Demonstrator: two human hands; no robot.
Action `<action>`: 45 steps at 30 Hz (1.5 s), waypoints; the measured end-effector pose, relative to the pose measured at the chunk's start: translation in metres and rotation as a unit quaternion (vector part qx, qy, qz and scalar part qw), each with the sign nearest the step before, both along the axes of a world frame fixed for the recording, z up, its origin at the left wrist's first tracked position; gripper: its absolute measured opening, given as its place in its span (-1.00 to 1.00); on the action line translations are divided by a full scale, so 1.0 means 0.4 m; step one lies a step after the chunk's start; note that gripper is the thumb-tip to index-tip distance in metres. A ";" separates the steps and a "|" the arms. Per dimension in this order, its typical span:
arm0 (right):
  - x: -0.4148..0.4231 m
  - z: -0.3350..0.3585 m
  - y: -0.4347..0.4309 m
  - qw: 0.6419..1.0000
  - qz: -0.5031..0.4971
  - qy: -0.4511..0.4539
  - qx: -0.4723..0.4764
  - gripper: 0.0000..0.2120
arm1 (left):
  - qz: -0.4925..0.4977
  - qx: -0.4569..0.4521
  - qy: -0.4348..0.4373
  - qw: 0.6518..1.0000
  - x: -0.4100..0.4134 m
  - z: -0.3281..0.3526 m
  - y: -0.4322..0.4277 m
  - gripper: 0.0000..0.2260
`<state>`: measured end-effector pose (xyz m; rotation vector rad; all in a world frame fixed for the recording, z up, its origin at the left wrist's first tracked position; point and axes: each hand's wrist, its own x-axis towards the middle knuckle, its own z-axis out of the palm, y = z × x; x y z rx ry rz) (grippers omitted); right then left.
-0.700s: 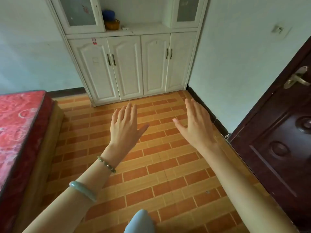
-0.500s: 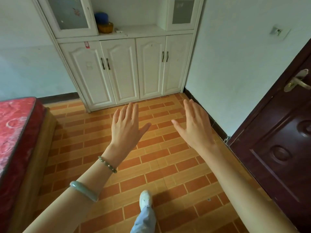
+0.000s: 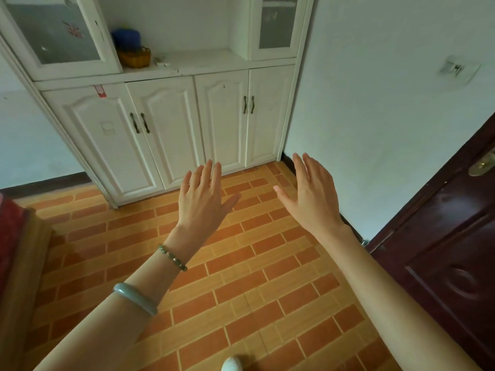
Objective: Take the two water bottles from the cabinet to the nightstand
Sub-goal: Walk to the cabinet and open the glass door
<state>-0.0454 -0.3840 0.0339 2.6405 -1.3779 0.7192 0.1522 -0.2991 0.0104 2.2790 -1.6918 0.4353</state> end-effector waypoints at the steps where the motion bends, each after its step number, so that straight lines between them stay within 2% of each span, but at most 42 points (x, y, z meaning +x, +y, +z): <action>1: 0.011 -0.001 -0.026 1.000 -0.002 -0.001 0.003 -0.32 | -0.004 0.002 0.002 1.000 0.012 0.001 -0.030 -0.32; 11: 0.098 -0.002 -0.338 0.999 -0.022 -0.023 0.007 -0.34 | -0.031 0.013 -0.001 0.999 0.116 -0.008 -0.365 -0.29; 24: 0.249 0.023 -1.013 0.999 -0.020 -0.030 -0.001 -0.32 | -0.009 0.021 -0.008 1.000 0.257 0.018 -1.040 -0.29; 30: 0.322 0.029 -1.260 1.000 -0.014 -0.025 0.000 -0.30 | -0.006 0.011 0.007 1.000 0.301 0.032 -1.274 -0.30; 45: 0.626 -0.004 -1.811 0.999 -0.017 -0.034 -0.015 -0.31 | -0.015 0.001 -0.003 1.000 0.609 0.028 -1.852 -0.28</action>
